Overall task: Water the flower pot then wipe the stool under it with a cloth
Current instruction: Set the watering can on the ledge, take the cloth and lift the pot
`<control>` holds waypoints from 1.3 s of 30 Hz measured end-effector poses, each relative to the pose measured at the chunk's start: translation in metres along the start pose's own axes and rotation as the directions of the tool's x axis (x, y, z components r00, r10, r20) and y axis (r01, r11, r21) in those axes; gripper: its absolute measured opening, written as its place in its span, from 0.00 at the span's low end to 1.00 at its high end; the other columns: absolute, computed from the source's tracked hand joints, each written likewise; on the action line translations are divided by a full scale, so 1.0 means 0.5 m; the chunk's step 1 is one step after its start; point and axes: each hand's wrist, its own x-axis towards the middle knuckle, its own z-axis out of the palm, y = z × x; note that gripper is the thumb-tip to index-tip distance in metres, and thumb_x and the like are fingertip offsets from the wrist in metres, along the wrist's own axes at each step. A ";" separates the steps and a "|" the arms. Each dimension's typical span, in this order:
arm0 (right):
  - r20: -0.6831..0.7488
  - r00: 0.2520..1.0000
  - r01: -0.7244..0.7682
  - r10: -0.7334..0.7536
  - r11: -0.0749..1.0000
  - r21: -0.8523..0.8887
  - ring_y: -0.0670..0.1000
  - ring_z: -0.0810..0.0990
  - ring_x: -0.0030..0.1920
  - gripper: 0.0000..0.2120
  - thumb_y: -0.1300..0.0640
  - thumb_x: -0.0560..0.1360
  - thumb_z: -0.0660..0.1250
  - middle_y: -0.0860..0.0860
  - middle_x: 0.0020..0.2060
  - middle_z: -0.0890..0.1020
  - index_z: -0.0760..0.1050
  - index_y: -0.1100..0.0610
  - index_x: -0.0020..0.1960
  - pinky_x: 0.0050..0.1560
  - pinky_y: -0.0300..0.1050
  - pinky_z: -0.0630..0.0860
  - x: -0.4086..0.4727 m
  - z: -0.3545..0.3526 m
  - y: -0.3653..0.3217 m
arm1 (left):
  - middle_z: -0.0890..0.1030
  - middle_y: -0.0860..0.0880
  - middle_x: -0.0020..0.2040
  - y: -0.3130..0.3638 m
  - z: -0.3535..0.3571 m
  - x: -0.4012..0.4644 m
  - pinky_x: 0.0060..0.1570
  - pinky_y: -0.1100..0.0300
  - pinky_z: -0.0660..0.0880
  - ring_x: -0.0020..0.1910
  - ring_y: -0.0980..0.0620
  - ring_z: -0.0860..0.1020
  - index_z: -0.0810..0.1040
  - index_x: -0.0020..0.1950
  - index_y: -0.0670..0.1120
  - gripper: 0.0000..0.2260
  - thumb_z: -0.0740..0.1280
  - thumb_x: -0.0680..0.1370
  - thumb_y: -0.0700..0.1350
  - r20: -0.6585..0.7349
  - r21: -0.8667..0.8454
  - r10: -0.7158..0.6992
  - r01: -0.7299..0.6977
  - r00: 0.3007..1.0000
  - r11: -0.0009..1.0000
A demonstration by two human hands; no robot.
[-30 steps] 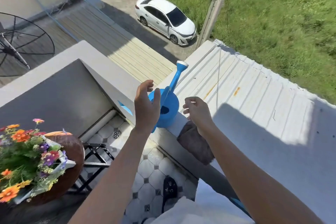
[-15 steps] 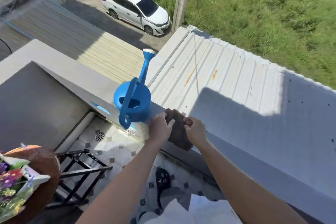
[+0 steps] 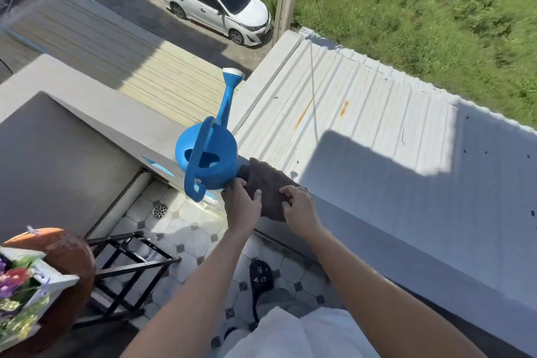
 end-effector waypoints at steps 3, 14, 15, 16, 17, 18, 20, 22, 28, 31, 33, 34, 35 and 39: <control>0.011 1.000 -0.003 0.003 1.000 -0.005 0.54 0.76 0.59 0.19 0.67 0.74 0.64 0.50 0.55 0.75 0.78 0.55 0.63 0.64 0.51 0.74 0.002 0.004 -0.001 | 0.71 0.42 0.63 0.010 -0.005 -0.005 0.62 0.52 0.72 0.64 0.44 0.70 0.70 0.62 0.44 0.19 0.71 0.75 0.46 -0.064 -0.069 -0.135 0.130 0.989 0.989; 0.118 0.986 -0.140 0.117 0.966 0.218 0.51 0.82 0.47 0.15 0.47 0.81 0.62 0.51 0.50 0.85 0.80 0.54 0.59 0.55 0.51 0.79 -0.056 0.004 -0.040 | 0.82 0.47 0.53 -0.060 -0.060 -0.056 0.53 0.59 0.77 0.53 0.48 0.79 0.79 0.55 0.44 0.09 0.70 0.75 0.43 0.051 -0.388 -0.137 0.146 0.989 0.910; 0.196 0.966 -0.227 0.168 0.913 0.339 0.51 0.83 0.46 0.19 0.42 0.81 0.60 0.53 0.49 0.85 0.80 0.55 0.58 0.54 0.52 0.79 -0.072 0.005 -0.058 | 0.82 0.47 0.52 -0.064 -0.076 -0.069 0.50 0.63 0.75 0.51 0.50 0.79 0.79 0.54 0.44 0.09 0.70 0.75 0.41 0.031 -0.389 -0.070 0.076 0.997 0.918; 0.288 0.937 -0.315 0.199 0.838 0.445 0.52 0.84 0.46 0.24 0.38 0.80 0.58 0.54 0.49 0.86 0.80 0.56 0.58 0.54 0.54 0.80 -0.087 0.008 -0.078 | 0.82 0.48 0.50 -0.071 -0.094 -0.082 0.49 0.65 0.74 0.49 0.51 0.79 0.79 0.54 0.44 0.08 0.70 0.74 0.39 0.014 -0.372 0.007 -0.001 1.000 0.928; 0.378 0.903 -0.387 0.202 0.763 0.517 0.54 0.85 0.47 0.29 0.34 0.79 0.56 0.56 0.50 0.86 0.79 0.57 0.58 0.52 0.55 0.80 -0.101 0.010 -0.098 | 0.82 0.48 0.49 -0.081 -0.113 -0.097 0.49 0.65 0.75 0.48 0.52 0.79 0.80 0.53 0.43 0.09 0.70 0.74 0.38 0.003 -0.348 0.088 -0.081 0.996 0.934; 0.459 0.869 -0.442 0.185 0.708 0.551 0.56 0.85 0.49 0.34 0.30 0.77 0.54 0.58 0.52 0.86 0.79 0.58 0.59 0.51 0.54 0.79 -0.114 0.016 -0.117 | 0.82 0.49 0.49 -0.096 -0.133 -0.112 0.50 0.64 0.76 0.47 0.53 0.79 0.80 0.53 0.43 0.10 0.69 0.73 0.36 -0.002 -0.325 0.162 -0.153 0.987 0.933; 0.569 0.813 -0.500 0.121 0.646 0.577 0.59 0.85 0.53 0.39 0.25 0.73 0.54 0.59 0.54 0.85 0.79 0.58 0.60 0.53 0.54 0.81 -0.145 0.034 -0.160 | 0.82 0.50 0.49 -0.133 -0.181 -0.149 0.52 0.67 0.75 0.48 0.54 0.79 0.81 0.53 0.43 0.14 0.68 0.71 0.31 0.016 -0.289 0.297 -0.280 0.955 0.915; 0.603 0.794 -0.506 0.070 0.625 0.594 0.59 0.85 0.55 0.34 0.27 0.71 0.62 0.57 0.53 0.85 0.79 0.55 0.59 0.59 0.60 0.80 -0.187 0.057 -0.205 | 0.82 0.52 0.51 -0.172 -0.236 -0.185 0.55 0.69 0.73 0.52 0.55 0.79 0.84 0.53 0.45 0.19 0.66 0.67 0.28 0.018 -0.195 0.418 -0.407 0.908 0.892; 0.515 0.857 -0.399 0.033 0.675 0.621 0.57 0.85 0.45 0.16 0.61 0.74 0.73 0.58 0.46 0.86 0.77 0.63 0.60 0.45 0.54 0.84 -0.314 0.175 -0.329 | 0.83 0.58 0.51 -0.268 -0.420 -0.310 0.50 0.71 0.75 0.51 0.66 0.78 0.85 0.54 0.49 0.18 0.68 0.69 0.33 -0.050 -0.161 0.371 -0.374 0.927 0.914; 0.516 0.856 -0.387 0.017 0.682 0.620 0.54 0.83 0.45 0.16 0.64 0.74 0.71 0.56 0.47 0.84 0.75 0.61 0.60 0.44 0.50 0.81 -0.370 0.244 -0.380 | 0.84 0.54 0.48 -0.331 -0.495 -0.361 0.45 0.61 0.78 0.45 0.57 0.81 0.84 0.52 0.50 0.11 0.67 0.74 0.39 -0.183 -0.345 0.055 -0.116 0.982 0.931; 0.521 0.853 -0.367 -0.016 0.692 0.622 0.54 0.83 0.46 0.15 0.64 0.74 0.71 0.56 0.48 0.84 0.75 0.60 0.60 0.46 0.50 0.81 -0.399 0.285 -0.407 | 0.84 0.50 0.44 -0.375 -0.535 -0.376 0.38 0.58 0.77 0.37 0.54 0.80 0.83 0.52 0.49 0.07 0.66 0.78 0.43 -0.235 -0.488 -0.186 0.050 0.954 0.871; 0.513 0.858 -0.348 -0.032 0.699 0.625 0.54 0.83 0.46 0.13 0.64 0.75 0.70 0.56 0.49 0.84 0.75 0.60 0.58 0.46 0.50 0.81 -0.412 0.303 -0.419 | 0.83 0.48 0.41 -0.394 -0.551 -0.380 0.33 0.58 0.74 0.33 0.52 0.78 0.82 0.51 0.47 0.07 0.64 0.79 0.44 -0.232 -0.575 -0.300 0.119 0.925 0.810; 0.504 0.862 -0.329 -0.047 0.705 0.629 0.55 0.83 0.48 0.12 0.65 0.75 0.70 0.56 0.49 0.84 0.75 0.59 0.57 0.48 0.52 0.82 -0.425 0.319 -0.431 | 0.82 0.48 0.38 -0.415 -0.560 -0.381 0.30 0.58 0.70 0.31 0.51 0.75 0.80 0.50 0.46 0.08 0.61 0.80 0.44 -0.205 -0.663 -0.403 0.176 0.892 0.727; 0.482 0.872 -0.265 -0.088 0.742 0.616 0.57 0.83 0.53 0.10 0.66 0.76 0.69 0.53 0.49 0.83 0.76 0.52 0.48 0.57 0.57 0.80 -0.444 0.376 -0.467 | 0.78 0.44 0.36 -0.502 -0.570 -0.347 0.26 0.60 0.62 0.25 0.51 0.69 0.75 0.51 0.40 0.09 0.56 0.81 0.43 -0.057 -0.877 -0.678 0.288 0.733 0.384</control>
